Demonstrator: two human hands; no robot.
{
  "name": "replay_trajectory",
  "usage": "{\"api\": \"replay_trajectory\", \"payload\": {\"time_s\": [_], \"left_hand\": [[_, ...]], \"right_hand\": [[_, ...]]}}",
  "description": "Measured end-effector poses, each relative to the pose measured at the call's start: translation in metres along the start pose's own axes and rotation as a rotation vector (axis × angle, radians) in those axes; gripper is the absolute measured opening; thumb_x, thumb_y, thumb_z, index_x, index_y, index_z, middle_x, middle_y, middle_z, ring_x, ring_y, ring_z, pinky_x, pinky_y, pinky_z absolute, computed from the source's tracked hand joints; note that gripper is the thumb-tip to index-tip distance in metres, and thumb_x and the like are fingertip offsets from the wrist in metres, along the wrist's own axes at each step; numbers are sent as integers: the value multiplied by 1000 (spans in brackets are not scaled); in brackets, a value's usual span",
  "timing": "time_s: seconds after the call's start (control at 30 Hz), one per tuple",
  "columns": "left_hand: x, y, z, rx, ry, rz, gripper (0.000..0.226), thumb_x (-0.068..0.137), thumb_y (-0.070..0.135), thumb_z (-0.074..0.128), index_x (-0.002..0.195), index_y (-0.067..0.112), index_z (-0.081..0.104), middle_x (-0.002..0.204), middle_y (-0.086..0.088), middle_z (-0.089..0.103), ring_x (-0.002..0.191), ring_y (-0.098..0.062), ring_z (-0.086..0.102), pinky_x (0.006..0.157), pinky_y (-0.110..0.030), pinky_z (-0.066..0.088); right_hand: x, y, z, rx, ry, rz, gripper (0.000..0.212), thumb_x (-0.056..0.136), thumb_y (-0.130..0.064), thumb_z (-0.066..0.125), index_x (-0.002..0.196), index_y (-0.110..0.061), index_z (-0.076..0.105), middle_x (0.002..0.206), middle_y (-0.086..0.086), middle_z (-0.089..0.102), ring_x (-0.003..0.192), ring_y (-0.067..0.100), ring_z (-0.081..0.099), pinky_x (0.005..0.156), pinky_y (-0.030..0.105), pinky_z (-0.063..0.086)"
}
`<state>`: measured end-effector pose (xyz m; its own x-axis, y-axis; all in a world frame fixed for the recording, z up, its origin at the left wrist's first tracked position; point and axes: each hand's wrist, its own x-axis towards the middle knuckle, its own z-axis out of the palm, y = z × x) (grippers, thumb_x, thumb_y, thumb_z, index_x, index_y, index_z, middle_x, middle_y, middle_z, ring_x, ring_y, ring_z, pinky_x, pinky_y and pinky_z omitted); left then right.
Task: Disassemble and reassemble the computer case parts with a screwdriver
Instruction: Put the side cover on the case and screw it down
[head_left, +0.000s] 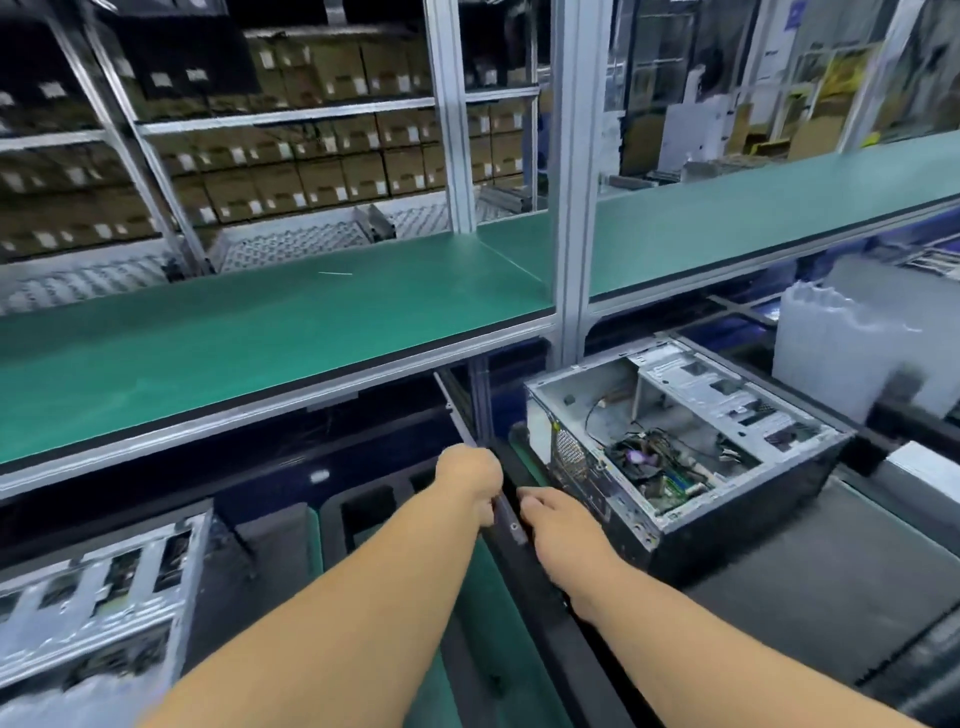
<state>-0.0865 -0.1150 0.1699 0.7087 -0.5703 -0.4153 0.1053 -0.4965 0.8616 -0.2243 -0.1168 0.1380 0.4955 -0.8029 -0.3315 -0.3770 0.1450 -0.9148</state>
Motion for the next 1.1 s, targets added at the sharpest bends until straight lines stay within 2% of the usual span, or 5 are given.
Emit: {"api": "replay_trajectory", "payload": {"time_s": [0.17,0.43,0.77,0.93,1.1], "left_hand": [[-28,29,-39,322,59,168,44,97,27,54,140,16,56,136,2,60,128,-18,53,110,-34,46],[-40,-7,-28,-391,-203,-168,30,96,17,69,123,7,61,94,-6,65,80,-20,63,68,-31,57],[-58,30,-37,-577,-216,-108,22,95,27,67,105,8,62,44,2,58,35,-13,57,40,-20,45],[-82,48,-98,-622,-115,96,56,84,61,70,105,9,71,84,-5,73,76,-24,69,73,-42,61],[-114,29,-233,-1013,23,292,47,95,57,56,112,14,67,114,-12,75,91,-27,77,71,-41,62]], "right_hand": [[-6,3,25,424,-43,385,52,103,-55,49,148,-28,51,132,-2,61,92,19,64,66,31,54],[-1,-8,23,799,-30,702,13,94,-16,54,90,-6,62,77,19,66,77,32,62,79,48,53],[-16,-32,1,1468,0,515,38,103,9,45,140,12,52,130,12,61,124,21,61,100,24,53],[-86,-55,5,1294,-133,379,24,99,7,57,120,16,61,91,26,73,65,29,74,45,28,59],[-134,-56,30,987,-327,50,45,88,1,59,132,-11,63,121,17,74,95,34,77,60,36,63]]}}
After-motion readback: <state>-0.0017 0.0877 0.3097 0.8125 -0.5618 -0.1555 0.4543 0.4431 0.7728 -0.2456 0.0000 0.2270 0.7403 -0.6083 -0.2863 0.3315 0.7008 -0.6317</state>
